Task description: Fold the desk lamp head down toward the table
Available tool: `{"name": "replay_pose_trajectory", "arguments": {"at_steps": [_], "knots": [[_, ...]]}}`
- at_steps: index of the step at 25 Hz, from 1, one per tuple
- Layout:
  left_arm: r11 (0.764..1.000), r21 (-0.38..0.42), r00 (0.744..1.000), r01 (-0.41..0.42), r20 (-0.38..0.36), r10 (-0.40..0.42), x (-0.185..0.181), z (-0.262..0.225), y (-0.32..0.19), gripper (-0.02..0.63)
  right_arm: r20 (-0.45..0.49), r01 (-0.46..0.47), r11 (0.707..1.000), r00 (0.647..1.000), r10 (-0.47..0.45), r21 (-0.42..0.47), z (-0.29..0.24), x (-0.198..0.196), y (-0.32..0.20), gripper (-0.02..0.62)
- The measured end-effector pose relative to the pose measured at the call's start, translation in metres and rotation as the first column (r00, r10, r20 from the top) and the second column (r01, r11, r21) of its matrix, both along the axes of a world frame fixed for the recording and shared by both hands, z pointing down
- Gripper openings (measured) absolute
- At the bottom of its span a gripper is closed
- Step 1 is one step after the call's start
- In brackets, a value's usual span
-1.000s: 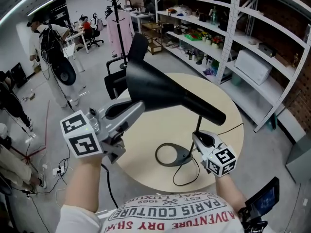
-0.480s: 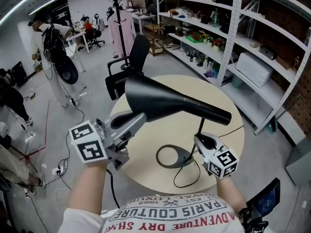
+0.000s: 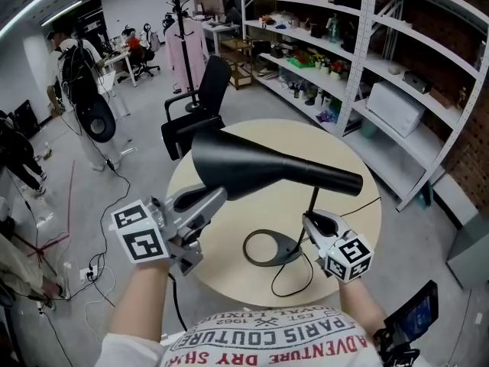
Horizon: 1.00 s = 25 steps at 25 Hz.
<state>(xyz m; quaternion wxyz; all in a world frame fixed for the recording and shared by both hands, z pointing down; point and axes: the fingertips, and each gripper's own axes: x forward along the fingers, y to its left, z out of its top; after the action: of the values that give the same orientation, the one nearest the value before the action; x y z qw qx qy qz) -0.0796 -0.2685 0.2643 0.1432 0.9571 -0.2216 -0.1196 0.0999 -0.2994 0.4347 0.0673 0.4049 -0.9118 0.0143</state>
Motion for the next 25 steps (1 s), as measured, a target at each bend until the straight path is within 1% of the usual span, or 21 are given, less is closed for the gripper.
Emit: {"name": "replay_pose_trajectory", "arguments": {"at_steps": [5, 14, 25], "knots": [[1.0, -0.01, 1.0, 0.004, -0.02, -0.005, 0.003, 0.012, 0.003, 0.025, -0.001, 0.0, 1.0, 1.0, 0.0, 0.001, 0.007, 0.004, 0.003, 0.043], [0.999, -0.051, 0.998, 0.003, -0.065, -0.006, 0.0, 0.024, 0.004, 0.026, -0.002, 0.007, 1.0, 1.0, -0.007, -0.001, 0.007, 0.001, 0.004, 0.043], [0.995, -0.103, 0.993, -0.015, -0.121, 0.002, 0.001, 0.041, 0.007, 0.028, 0.006, 0.008, 1.0, 1.0, -0.008, 0.0, 0.005, 0.0, 0.006, 0.043]]}}
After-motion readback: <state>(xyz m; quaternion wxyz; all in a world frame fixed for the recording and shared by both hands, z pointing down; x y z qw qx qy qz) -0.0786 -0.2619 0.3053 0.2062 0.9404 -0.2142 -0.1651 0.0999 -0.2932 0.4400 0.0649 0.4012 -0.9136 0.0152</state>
